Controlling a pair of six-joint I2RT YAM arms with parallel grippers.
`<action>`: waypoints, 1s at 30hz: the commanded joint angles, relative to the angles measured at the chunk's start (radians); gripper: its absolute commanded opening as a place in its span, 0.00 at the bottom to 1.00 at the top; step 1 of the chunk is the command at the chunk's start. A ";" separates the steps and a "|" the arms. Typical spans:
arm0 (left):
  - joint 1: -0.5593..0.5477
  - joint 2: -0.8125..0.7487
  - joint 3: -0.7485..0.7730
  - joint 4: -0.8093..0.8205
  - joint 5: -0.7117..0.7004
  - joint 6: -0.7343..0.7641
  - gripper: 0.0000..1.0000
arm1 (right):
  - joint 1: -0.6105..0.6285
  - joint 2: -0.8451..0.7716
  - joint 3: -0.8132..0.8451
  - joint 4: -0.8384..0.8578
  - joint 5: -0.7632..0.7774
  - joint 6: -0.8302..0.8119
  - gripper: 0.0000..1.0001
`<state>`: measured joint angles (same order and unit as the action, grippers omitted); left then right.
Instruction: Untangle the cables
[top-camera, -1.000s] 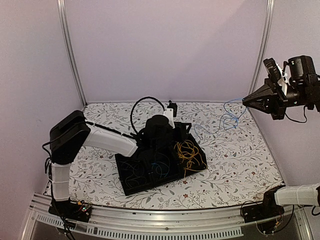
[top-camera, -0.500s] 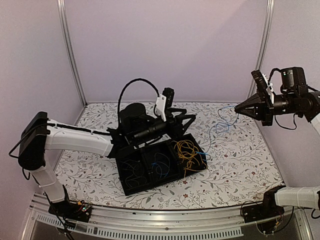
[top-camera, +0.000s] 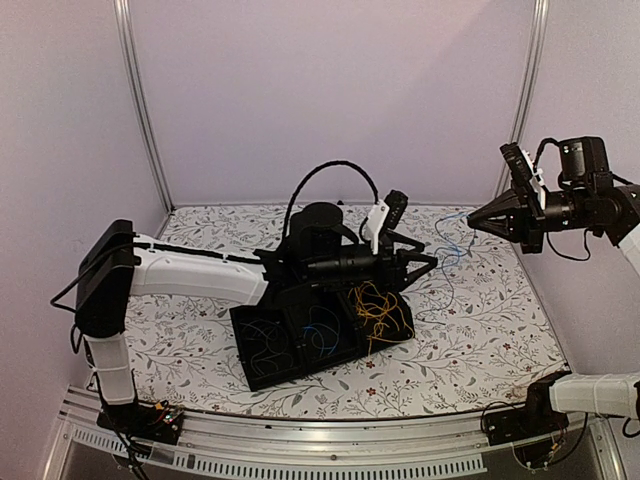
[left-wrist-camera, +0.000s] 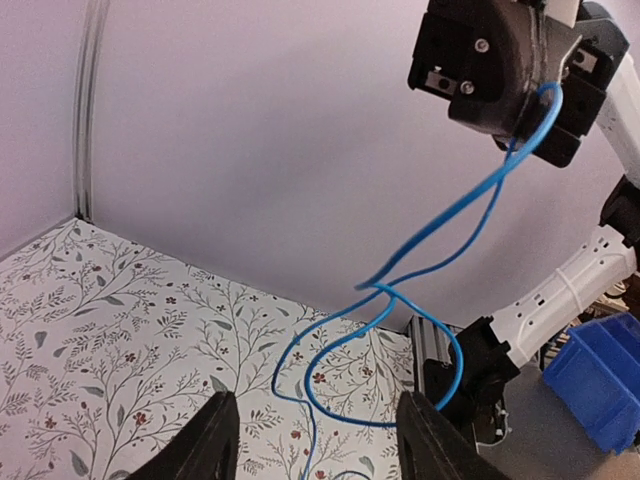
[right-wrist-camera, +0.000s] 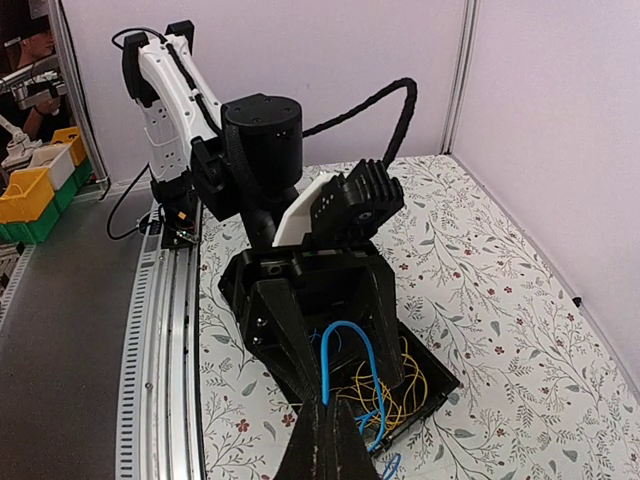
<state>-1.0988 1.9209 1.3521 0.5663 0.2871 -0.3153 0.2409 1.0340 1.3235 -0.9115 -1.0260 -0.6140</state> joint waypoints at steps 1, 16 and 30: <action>-0.016 0.052 0.079 -0.050 0.032 0.027 0.53 | -0.004 -0.002 -0.009 0.016 -0.018 0.013 0.00; -0.015 0.142 0.237 -0.095 0.045 0.047 0.33 | -0.004 -0.003 -0.031 0.025 -0.026 0.014 0.00; -0.015 0.042 0.138 -0.047 -0.046 0.025 0.00 | -0.005 -0.012 -0.111 0.190 0.108 0.083 0.18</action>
<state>-1.1065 2.0476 1.5425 0.4805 0.2733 -0.2760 0.2409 1.0348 1.2572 -0.8444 -1.0092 -0.5915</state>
